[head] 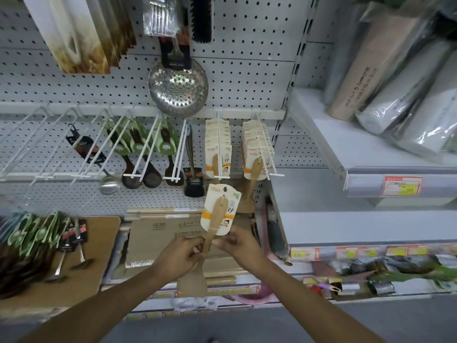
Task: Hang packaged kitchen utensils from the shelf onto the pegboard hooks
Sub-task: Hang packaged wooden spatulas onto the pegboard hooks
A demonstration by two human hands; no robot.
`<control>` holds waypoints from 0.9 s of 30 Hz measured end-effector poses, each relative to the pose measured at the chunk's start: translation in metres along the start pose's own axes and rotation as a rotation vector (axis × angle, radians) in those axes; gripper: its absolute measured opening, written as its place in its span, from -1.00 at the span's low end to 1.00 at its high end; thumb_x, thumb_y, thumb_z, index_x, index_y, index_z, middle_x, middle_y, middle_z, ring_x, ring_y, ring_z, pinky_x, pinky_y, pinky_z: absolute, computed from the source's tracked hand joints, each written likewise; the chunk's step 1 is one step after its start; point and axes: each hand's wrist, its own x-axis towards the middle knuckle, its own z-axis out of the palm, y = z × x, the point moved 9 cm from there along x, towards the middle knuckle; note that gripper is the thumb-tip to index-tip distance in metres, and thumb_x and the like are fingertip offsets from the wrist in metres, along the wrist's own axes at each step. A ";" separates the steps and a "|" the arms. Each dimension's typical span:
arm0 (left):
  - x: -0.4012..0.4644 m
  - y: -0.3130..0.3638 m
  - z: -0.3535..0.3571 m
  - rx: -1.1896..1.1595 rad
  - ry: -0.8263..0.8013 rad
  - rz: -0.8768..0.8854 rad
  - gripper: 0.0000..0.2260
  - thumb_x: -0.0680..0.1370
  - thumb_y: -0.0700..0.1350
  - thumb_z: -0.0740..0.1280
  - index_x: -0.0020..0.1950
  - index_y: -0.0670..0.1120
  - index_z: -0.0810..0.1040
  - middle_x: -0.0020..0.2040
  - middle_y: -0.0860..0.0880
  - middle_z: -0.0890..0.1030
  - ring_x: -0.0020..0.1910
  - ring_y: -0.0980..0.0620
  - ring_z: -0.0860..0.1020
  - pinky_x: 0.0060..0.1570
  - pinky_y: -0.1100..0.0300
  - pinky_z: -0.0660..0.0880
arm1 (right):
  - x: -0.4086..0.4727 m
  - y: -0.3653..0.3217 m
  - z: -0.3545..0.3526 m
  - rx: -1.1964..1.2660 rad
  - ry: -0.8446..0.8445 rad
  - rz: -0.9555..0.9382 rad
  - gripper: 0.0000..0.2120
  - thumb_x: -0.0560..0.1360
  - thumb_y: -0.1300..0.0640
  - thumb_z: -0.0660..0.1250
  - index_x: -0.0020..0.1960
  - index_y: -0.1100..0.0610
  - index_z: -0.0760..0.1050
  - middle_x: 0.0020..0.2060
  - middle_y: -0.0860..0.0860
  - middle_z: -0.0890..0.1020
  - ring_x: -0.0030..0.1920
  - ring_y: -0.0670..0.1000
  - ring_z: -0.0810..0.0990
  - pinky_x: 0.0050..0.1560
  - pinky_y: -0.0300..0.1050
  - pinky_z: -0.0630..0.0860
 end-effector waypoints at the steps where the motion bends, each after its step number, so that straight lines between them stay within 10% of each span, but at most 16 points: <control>1: 0.001 0.000 0.003 -0.014 -0.004 -0.013 -0.94 0.50 -0.10 0.48 -0.09 -0.02 0.62 -0.32 0.56 0.48 -0.39 0.43 0.48 -0.32 0.53 0.29 | 0.001 -0.004 0.001 0.046 0.039 -0.019 -0.83 0.51 0.22 0.42 0.09 0.09 0.62 -0.04 -0.08 0.72 0.04 -0.05 0.67 0.09 -0.14 0.58; 6: 0.006 -0.007 0.011 -0.106 -0.025 -0.084 -0.92 0.49 -0.02 0.46 -0.11 0.05 0.59 -0.17 0.32 0.64 -0.32 0.24 0.62 -0.17 0.27 0.55 | 0.006 -0.008 -0.003 0.155 0.175 -0.001 -0.70 0.49 0.09 0.42 0.13 0.26 0.61 -0.03 0.25 0.70 -0.06 0.21 0.66 0.04 0.22 0.60; 12: 0.009 -0.002 0.015 -0.272 -0.032 -0.064 -0.93 0.50 -0.12 0.45 -0.09 0.04 0.61 -0.16 0.17 0.67 -0.25 0.11 0.69 -0.13 0.08 0.64 | 0.013 -0.008 -0.007 0.190 0.207 0.039 -0.80 0.57 0.32 0.30 0.05 0.08 0.61 -0.18 0.00 0.73 -0.19 0.00 0.70 -0.14 -0.09 0.65; 27: 0.046 -0.024 0.018 -0.451 -0.005 -0.216 -0.92 0.45 -0.09 0.53 -0.20 -0.06 0.69 -0.27 -0.01 0.70 -0.31 0.06 0.65 -0.15 0.02 0.61 | 0.058 -0.026 -0.024 0.111 0.330 -0.010 -0.81 0.58 0.24 0.30 0.01 0.00 0.62 -0.12 0.02 0.73 -0.11 0.10 0.71 -0.14 0.00 0.66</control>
